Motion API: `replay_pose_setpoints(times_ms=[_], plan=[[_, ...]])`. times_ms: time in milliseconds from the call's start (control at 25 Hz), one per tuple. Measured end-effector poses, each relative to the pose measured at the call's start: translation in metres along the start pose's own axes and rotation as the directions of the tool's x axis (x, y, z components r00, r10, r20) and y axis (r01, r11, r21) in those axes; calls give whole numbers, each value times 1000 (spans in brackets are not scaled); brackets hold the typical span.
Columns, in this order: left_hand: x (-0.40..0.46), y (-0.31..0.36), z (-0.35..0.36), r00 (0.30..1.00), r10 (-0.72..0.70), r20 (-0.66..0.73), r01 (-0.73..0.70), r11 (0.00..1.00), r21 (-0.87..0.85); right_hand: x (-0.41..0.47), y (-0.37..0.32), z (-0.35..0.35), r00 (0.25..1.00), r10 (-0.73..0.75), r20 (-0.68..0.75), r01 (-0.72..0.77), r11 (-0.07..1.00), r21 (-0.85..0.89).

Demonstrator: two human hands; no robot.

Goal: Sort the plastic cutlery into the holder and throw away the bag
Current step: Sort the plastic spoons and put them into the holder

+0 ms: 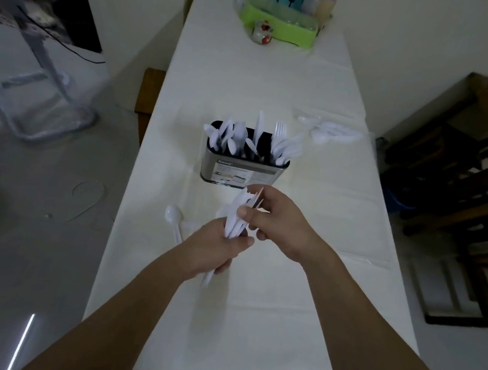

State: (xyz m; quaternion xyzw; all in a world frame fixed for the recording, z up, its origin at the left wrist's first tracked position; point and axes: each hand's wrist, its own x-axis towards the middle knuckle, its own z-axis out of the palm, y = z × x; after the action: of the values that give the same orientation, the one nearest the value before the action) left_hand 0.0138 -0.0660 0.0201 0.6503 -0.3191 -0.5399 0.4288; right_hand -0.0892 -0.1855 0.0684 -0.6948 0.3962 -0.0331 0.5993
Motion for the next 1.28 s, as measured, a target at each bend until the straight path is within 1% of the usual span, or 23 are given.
replay_pose_setpoints(times_ms=[40, 120, 200, 280, 360, 440, 520, 640, 800, 920, 1000, 1080, 1120, 1160, 1200, 1240, 1280], plan=[[4, 3, 3, 1000, -27, 4, 27, 998, 65, 0, -1, -3, 1000, 12, -17, -12, 1000, -17], [11, 10, 8, 998, -60, 1, 59, 984, 171, 4, -3, -5, 993, -3, -117, -3, 999, -51], [17, 16, 9, 999, -44, -14, 46, 982, 181, 9, -3, -9, 974, -39, -221, 32, 999, -35], [25, 22, 7, 998, 2, -70, 11, 983, 181, 15, -6, -14, 965, -45, -260, 53, 998, 25], [36, 29, 2, 987, 80, -139, -40, 963, 266, 20, -15, -21, 974, -23, -227, 35, 998, 51], [46, 36, -3, 968, 178, -177, -104, 927, 360, 25, -28, -32, 988, 15, -156, -13, 1000, 12], [56, 41, -6, 950, 231, -209, -129, 902, 412, 33, -41, -41, 993, 10, -119, -14, 999, -32], [69, 48, -10, 934, 229, -273, -99, 903, 419, 41, -55, -51, 991, -34, -132, 28, 998, -50], [86, 66, -15, 943, 181, -281, -54, 912, 407, 44, -71, -60, 993, -78, -89, 73, 995, -68], [93, 77, -16, 932, 208, -297, -72, 909, 411, 45, -80, -68, 982, -136, -131, 125, 988, -90], [90, 83, -17, 901, 257, -349, -100, 907, 409, 46, -85, -74, 976, -161, -149, 148, 984, -98], [79, 80, -20, 846, 335, -415, -162, 903, 399, 46, -92, -86, 963, -181, -199, 166, 982, -87], [72, 74, -21, 797, 389, -462, -198, 891, 408, 45, -96, -95, 952, -194, -238, 179, 980, -83], [64, 64, -21, 733, 443, -517, -218, 872, 439, 45, -99, -103, 938, -211, -276, 194, 977, -89], [57, 53, -21, 665, 495, -559, -211, 842, 496, 45, -103, -111, 924, -231, -305, 208, 972, -107], [53, 42, -19, 608, 551, -572, -184, 799, 573, 46, -105, -116, 914, -249, -321, 215, 967, -139], [52, 31, -19, 577, 609, -543, -161, 738, 656, 48, -107, -117, 909, -260, -326, 211, 961, -179]])
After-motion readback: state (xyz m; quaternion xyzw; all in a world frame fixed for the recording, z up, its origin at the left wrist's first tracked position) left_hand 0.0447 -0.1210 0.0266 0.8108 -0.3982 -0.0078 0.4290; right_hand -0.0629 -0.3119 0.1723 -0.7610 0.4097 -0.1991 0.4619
